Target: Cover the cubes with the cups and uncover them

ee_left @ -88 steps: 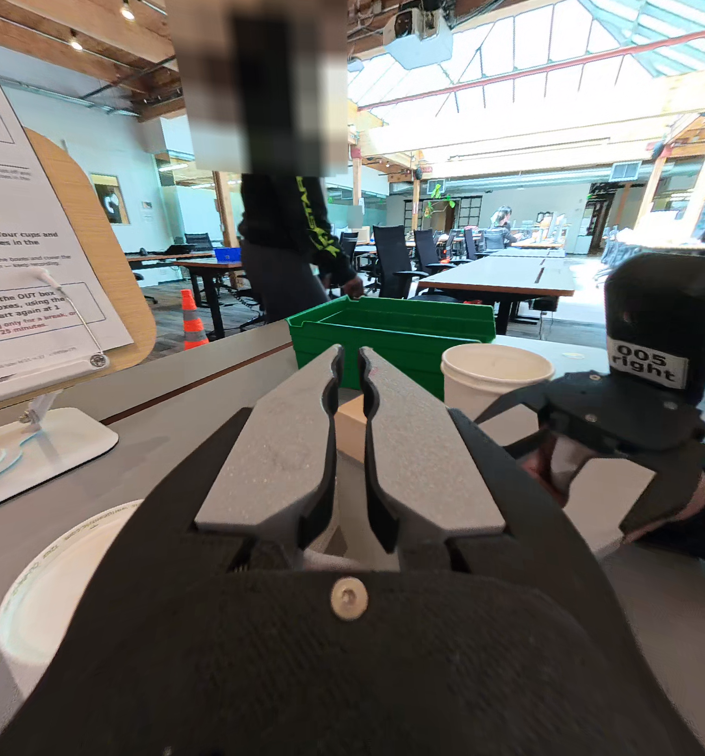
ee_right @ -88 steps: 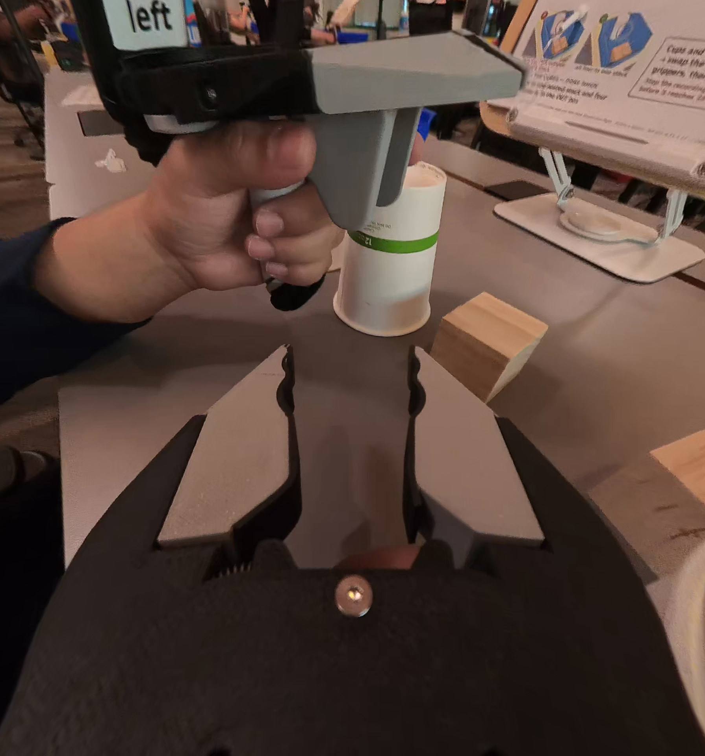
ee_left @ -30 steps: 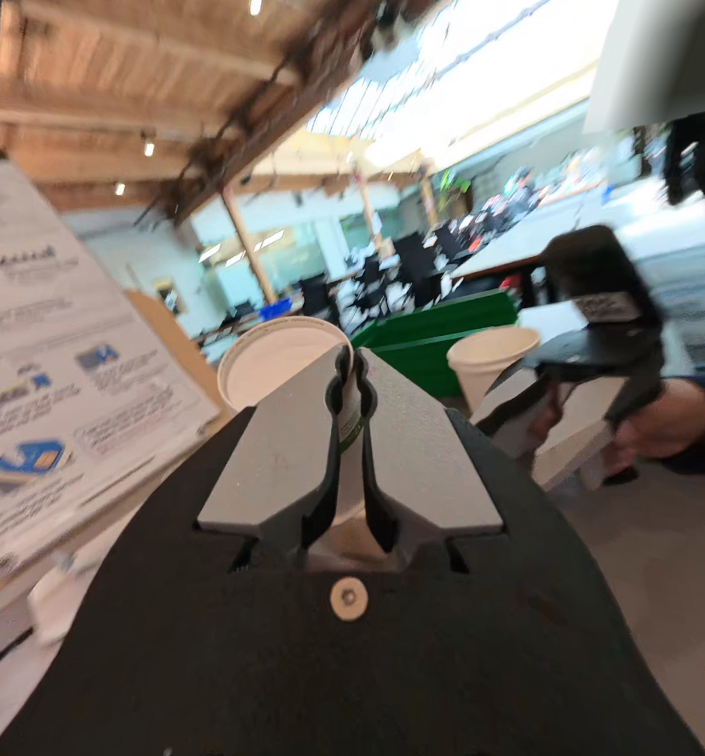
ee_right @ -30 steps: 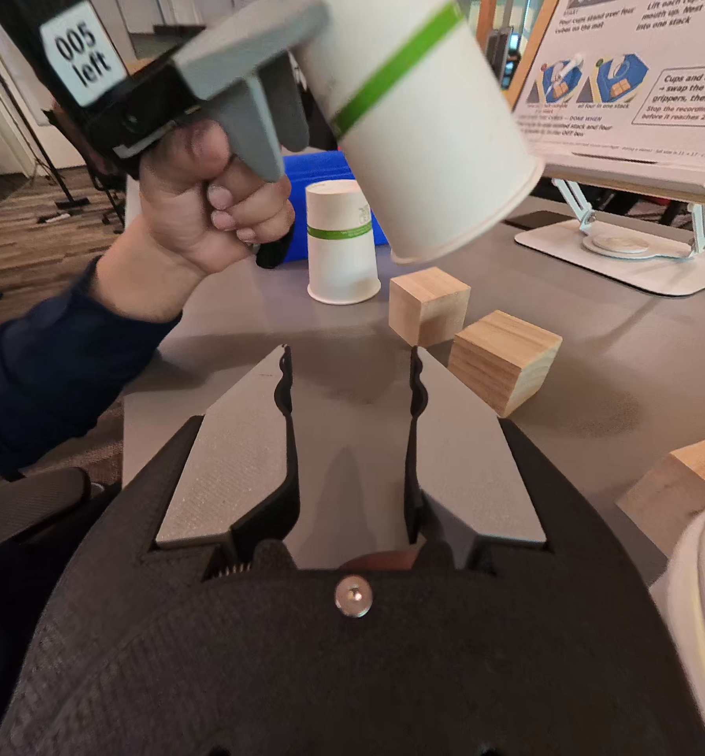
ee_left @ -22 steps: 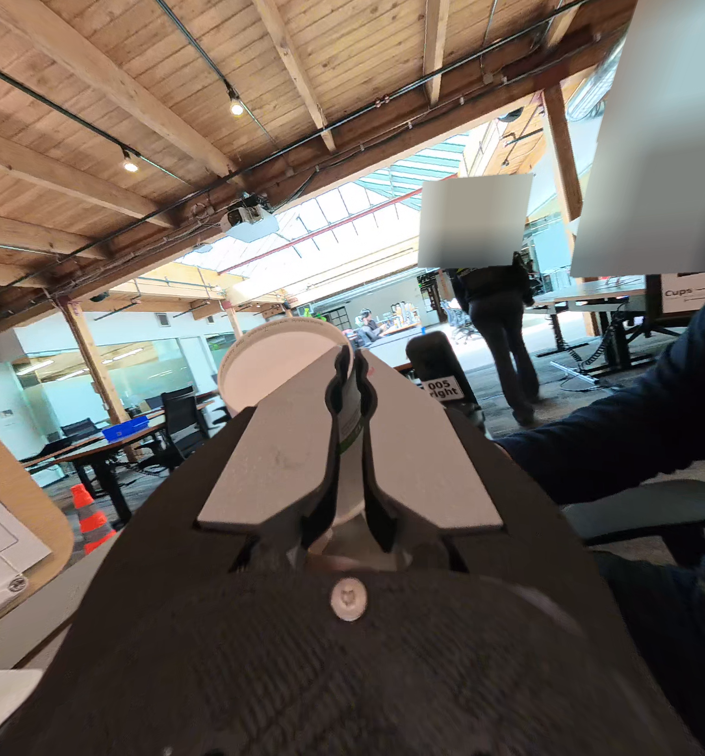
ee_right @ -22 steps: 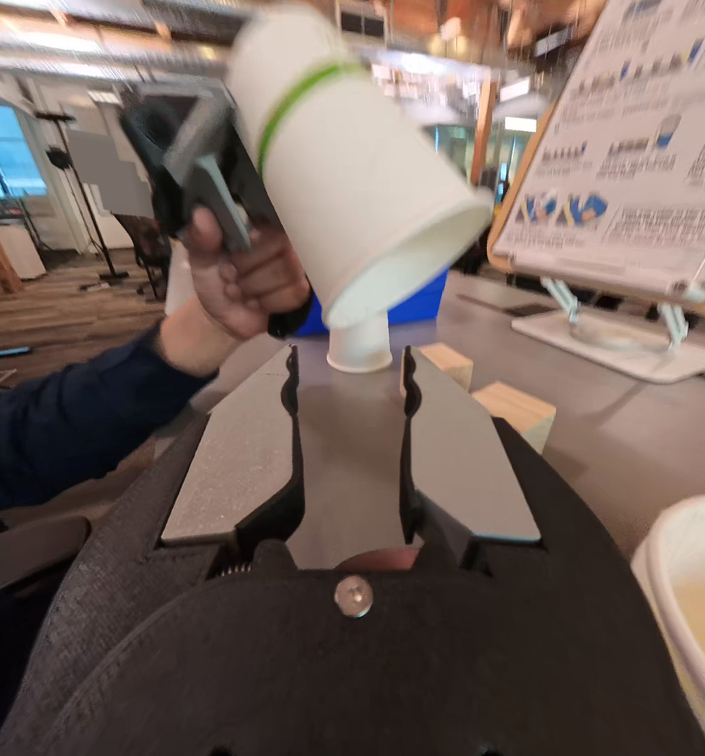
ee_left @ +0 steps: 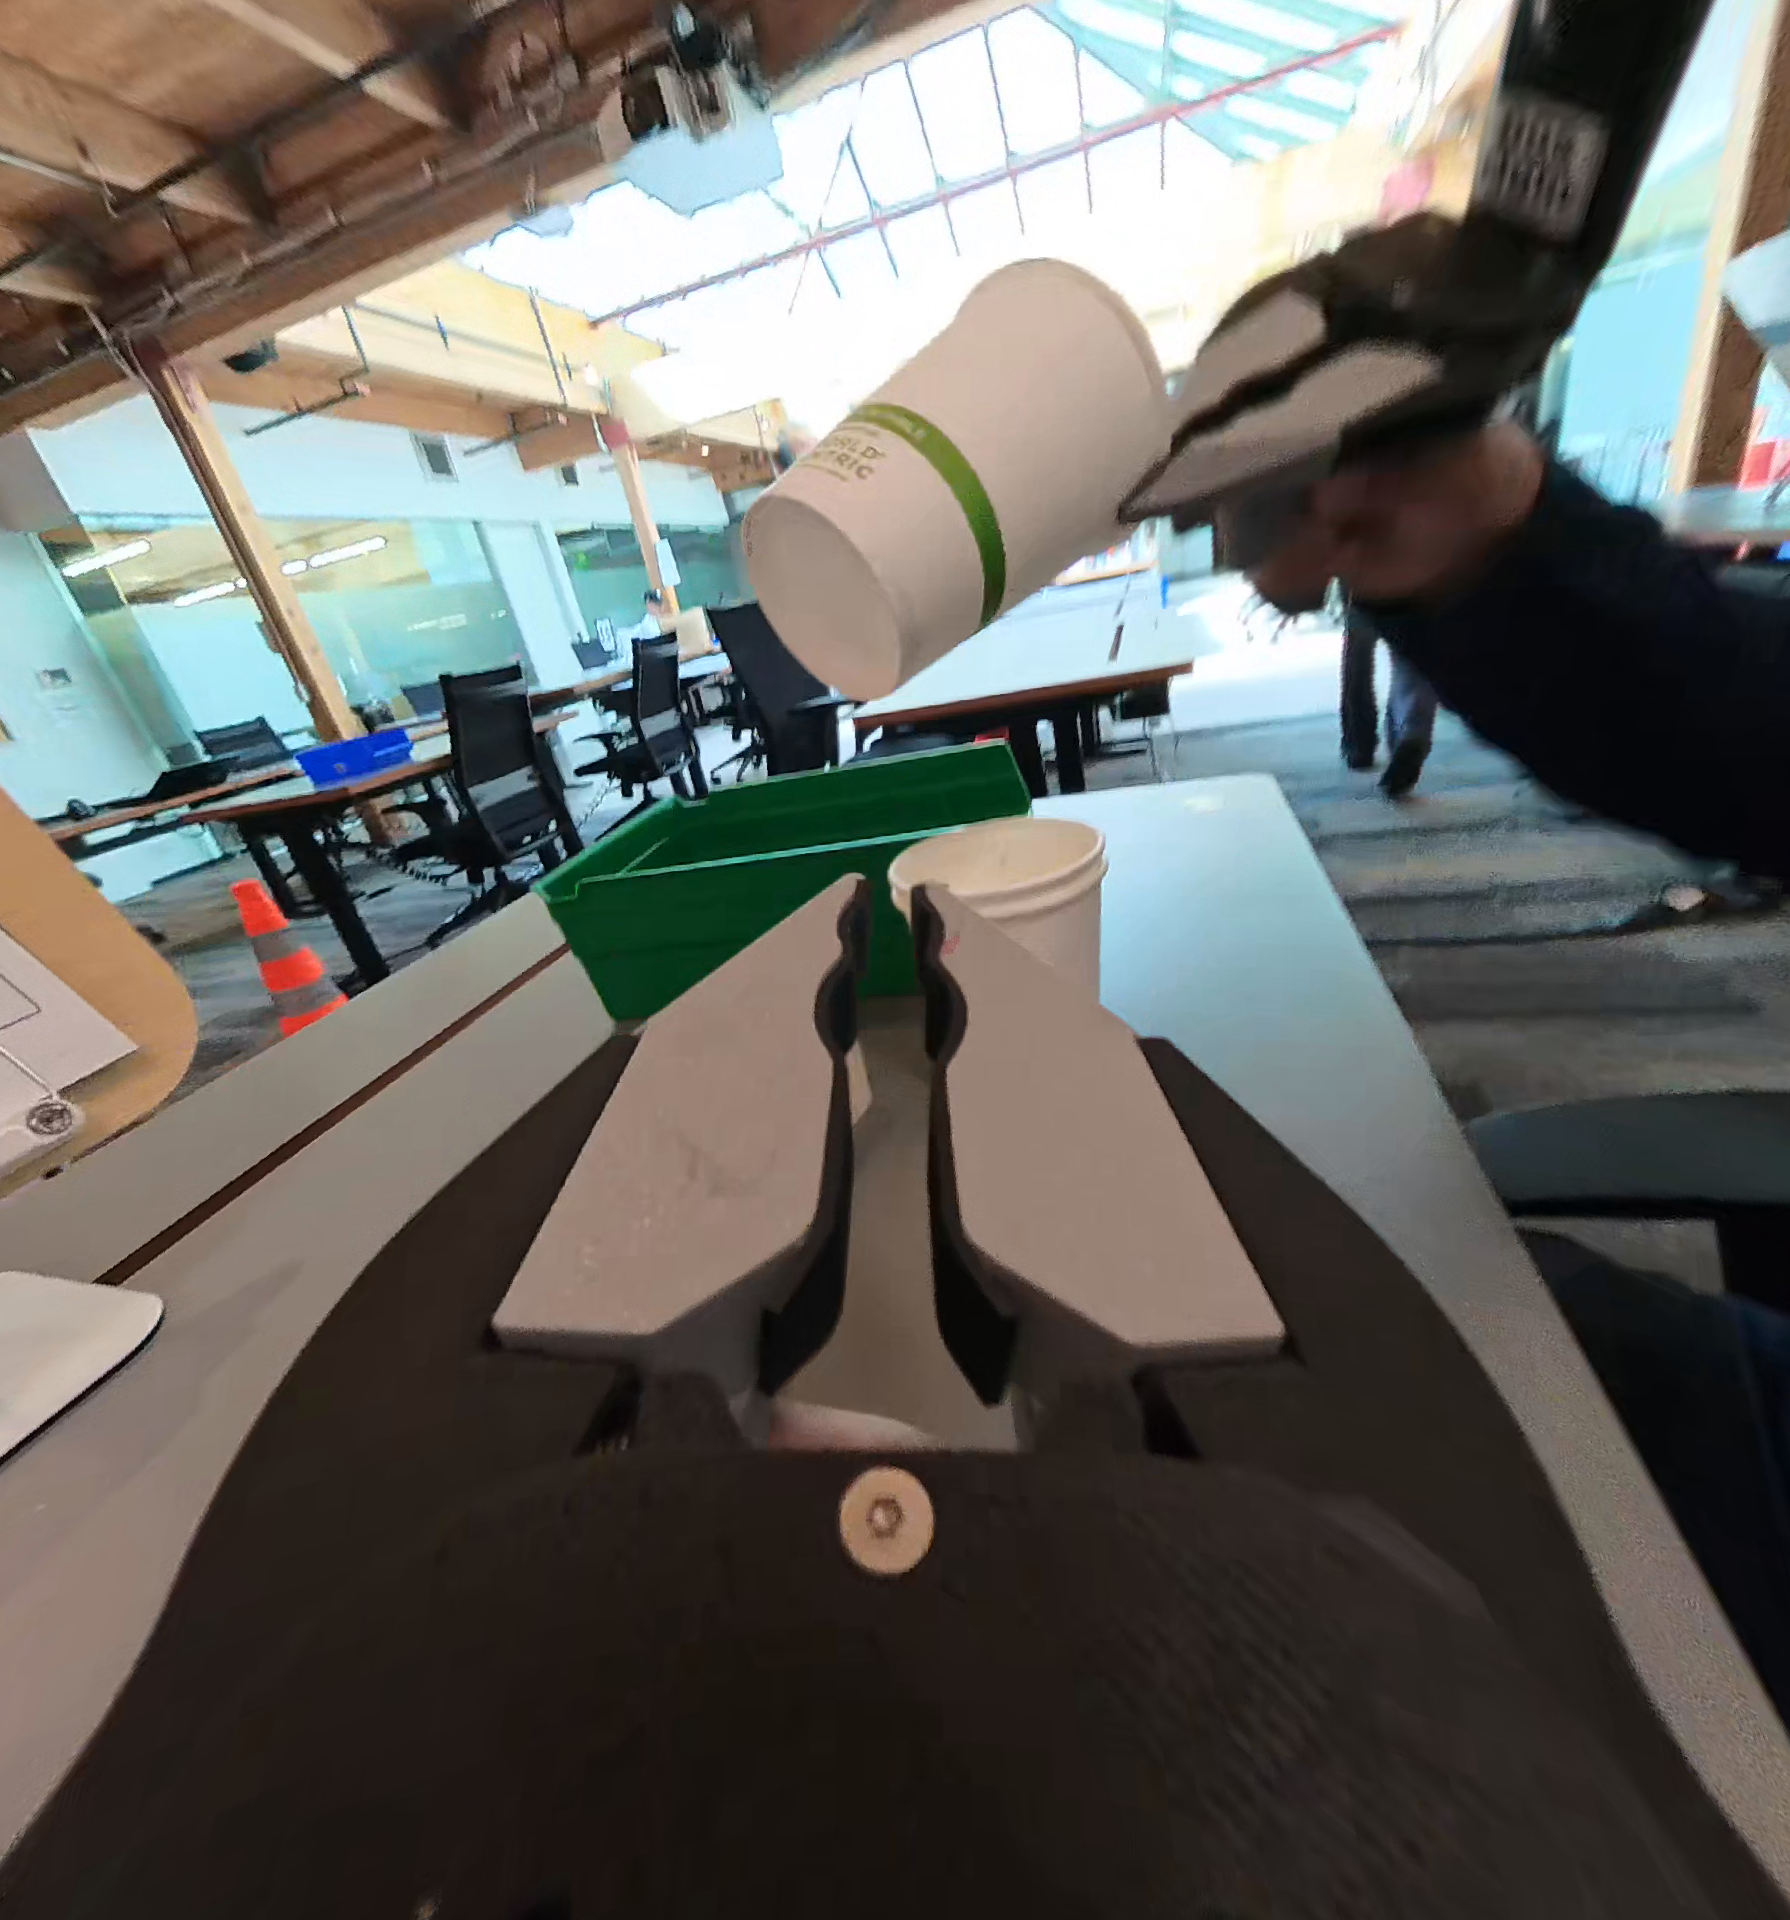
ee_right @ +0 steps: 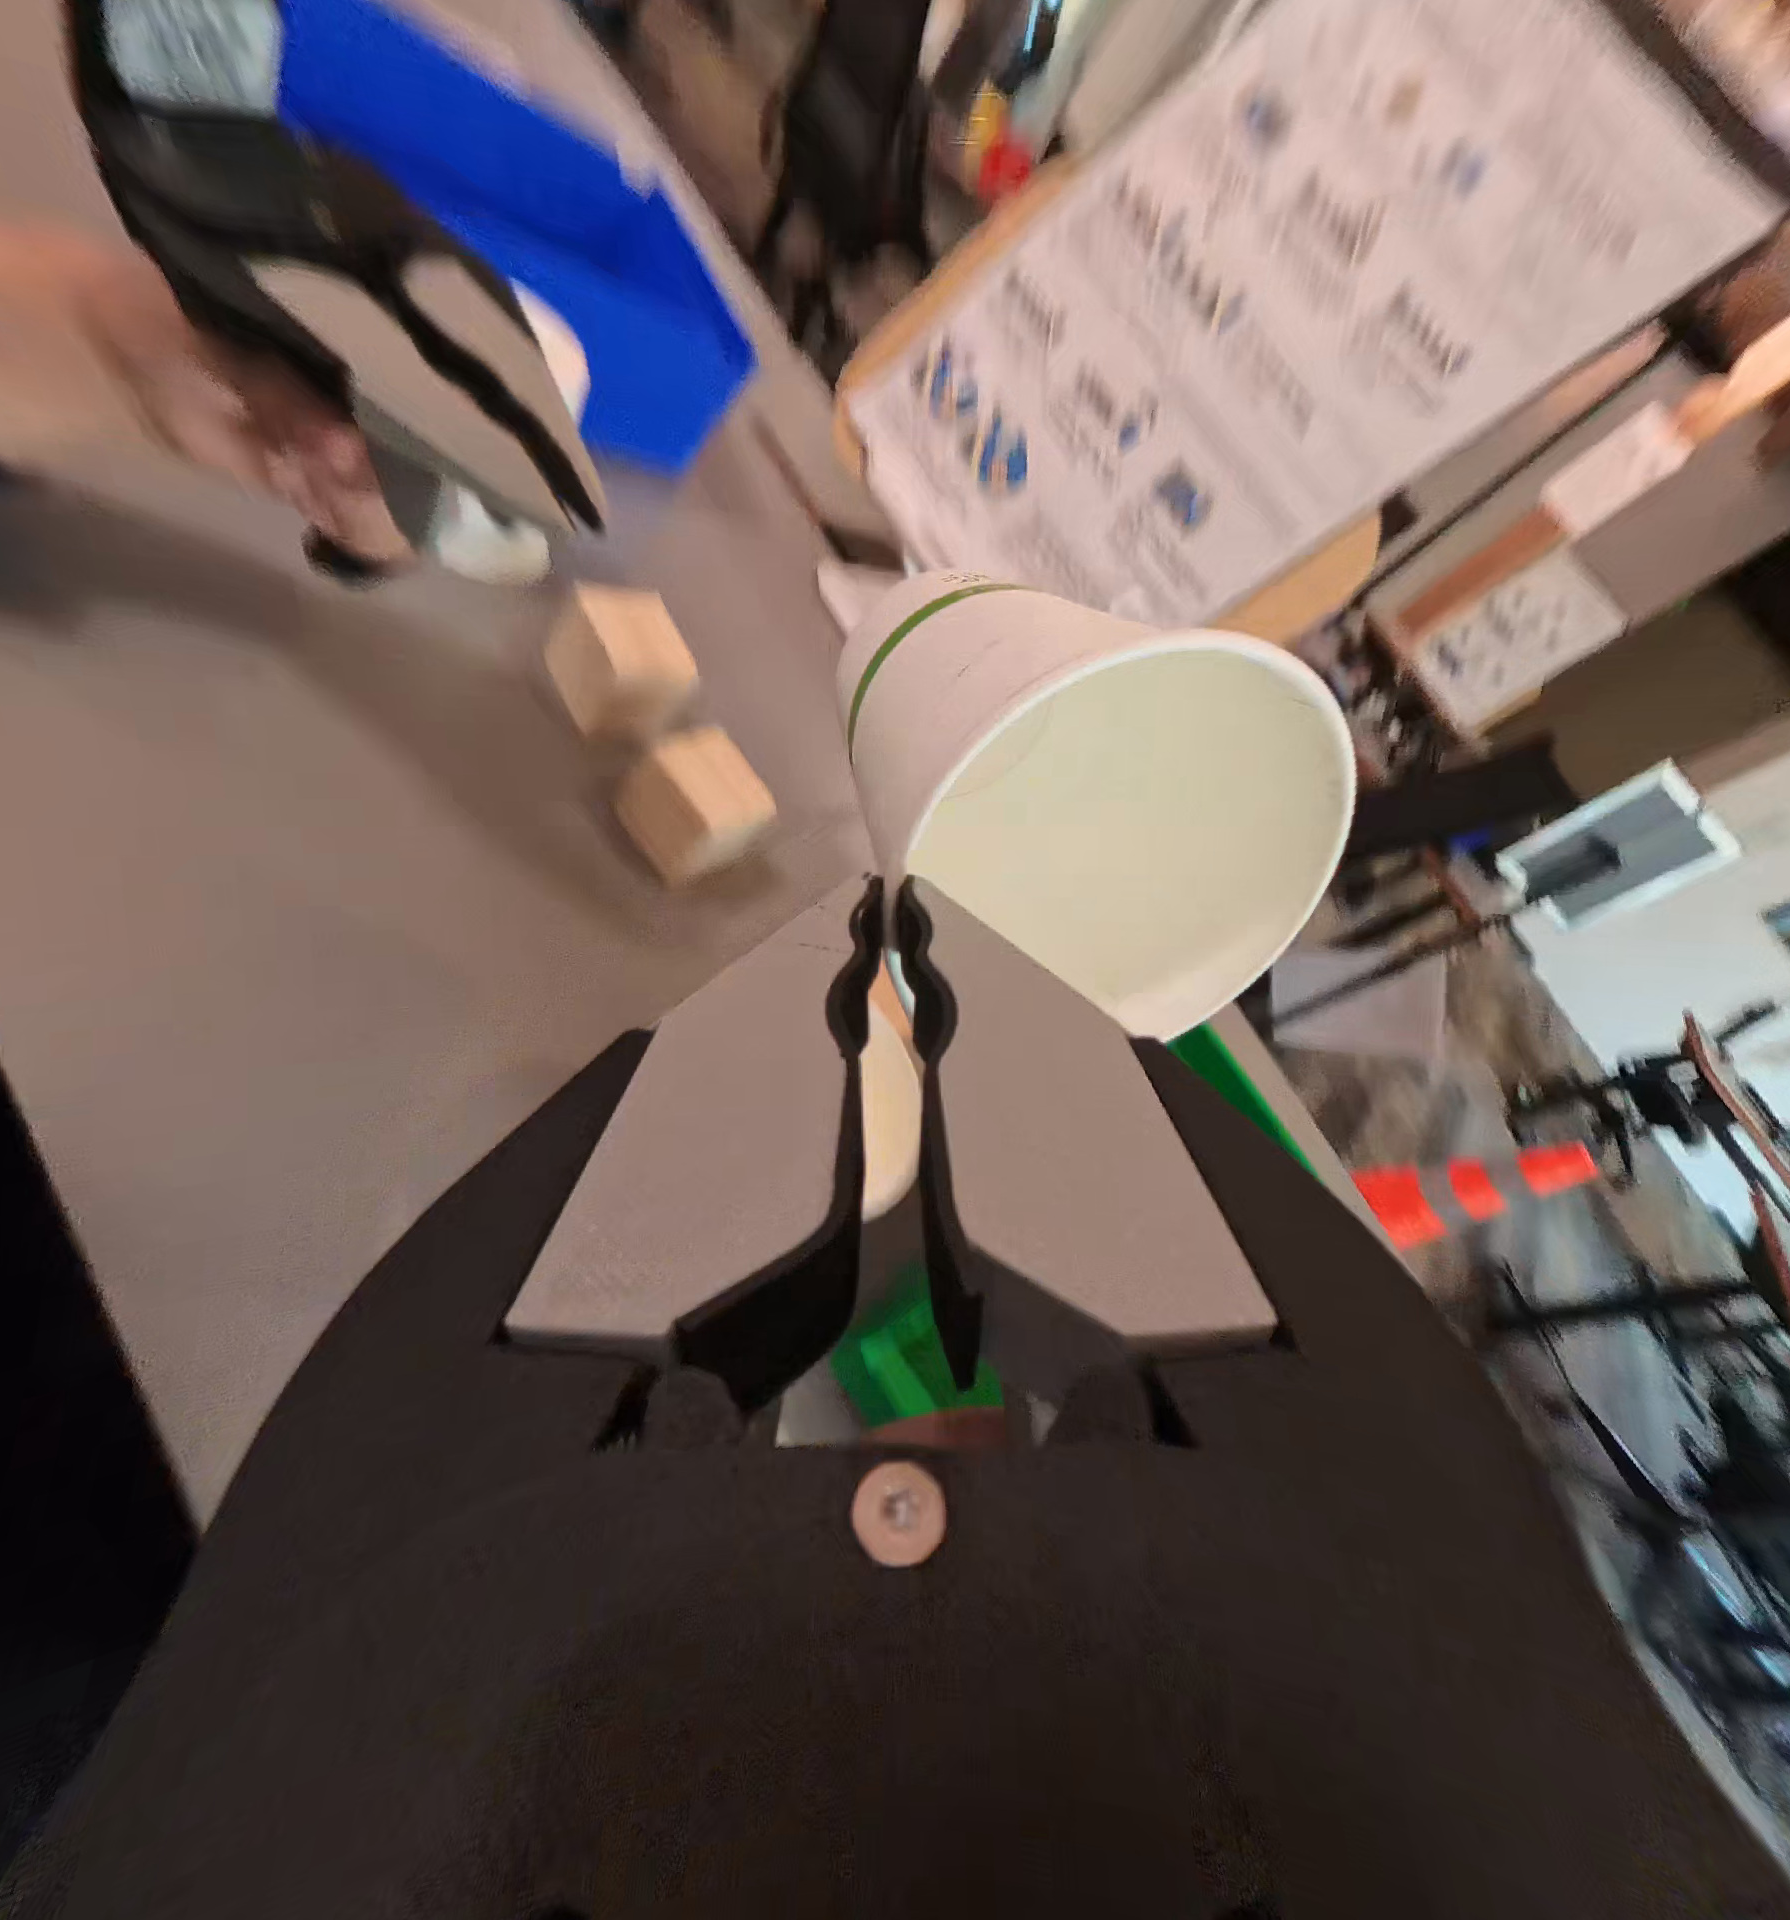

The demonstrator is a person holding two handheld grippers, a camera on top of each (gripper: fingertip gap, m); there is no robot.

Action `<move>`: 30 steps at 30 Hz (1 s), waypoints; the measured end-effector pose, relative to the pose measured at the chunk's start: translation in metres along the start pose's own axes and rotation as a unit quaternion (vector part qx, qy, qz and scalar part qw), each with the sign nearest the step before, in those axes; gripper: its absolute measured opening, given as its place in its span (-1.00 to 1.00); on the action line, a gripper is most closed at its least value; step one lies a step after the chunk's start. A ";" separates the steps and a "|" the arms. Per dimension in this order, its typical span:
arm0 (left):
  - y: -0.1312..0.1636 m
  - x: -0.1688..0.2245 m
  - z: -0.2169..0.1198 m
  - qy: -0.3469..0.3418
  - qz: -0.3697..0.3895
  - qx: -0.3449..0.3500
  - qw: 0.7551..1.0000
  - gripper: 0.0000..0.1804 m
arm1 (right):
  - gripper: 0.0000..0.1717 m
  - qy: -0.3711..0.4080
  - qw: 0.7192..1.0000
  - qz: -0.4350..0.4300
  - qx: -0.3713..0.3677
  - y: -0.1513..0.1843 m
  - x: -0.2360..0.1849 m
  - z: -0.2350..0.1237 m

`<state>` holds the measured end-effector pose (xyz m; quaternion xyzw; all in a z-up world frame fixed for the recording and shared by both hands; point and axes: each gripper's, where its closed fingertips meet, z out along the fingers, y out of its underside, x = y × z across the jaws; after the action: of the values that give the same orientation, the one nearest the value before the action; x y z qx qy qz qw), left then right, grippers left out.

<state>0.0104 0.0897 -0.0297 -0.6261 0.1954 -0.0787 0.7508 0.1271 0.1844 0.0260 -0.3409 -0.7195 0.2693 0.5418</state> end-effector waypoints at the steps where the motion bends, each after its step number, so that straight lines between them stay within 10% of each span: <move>1: 0.007 0.001 0.003 -0.001 0.010 -0.017 1.000 -0.94 | -1.00 -0.011 0.999 -0.011 -0.045 0.008 0.007 -0.006; 13: 0.020 -0.005 0.008 -0.023 0.028 -0.037 0.999 -0.96 | -0.98 -0.152 0.925 -0.028 -0.346 0.073 -0.005 -0.004; 20: 0.025 -0.010 0.009 -0.036 0.029 -0.054 0.997 -0.98 | -0.66 -0.094 0.963 -0.026 -0.253 0.027 0.002 0.029; 30: 0.032 -0.023 0.008 -0.070 0.034 -0.067 0.995 -1.00 | -0.52 -0.184 0.978 0.056 -0.079 -0.024 -0.112 0.116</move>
<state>-0.0118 0.1119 -0.0552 -0.6717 0.1681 0.0042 0.7215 0.0310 0.0802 -0.0536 -0.3673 -0.8056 0.2993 0.3557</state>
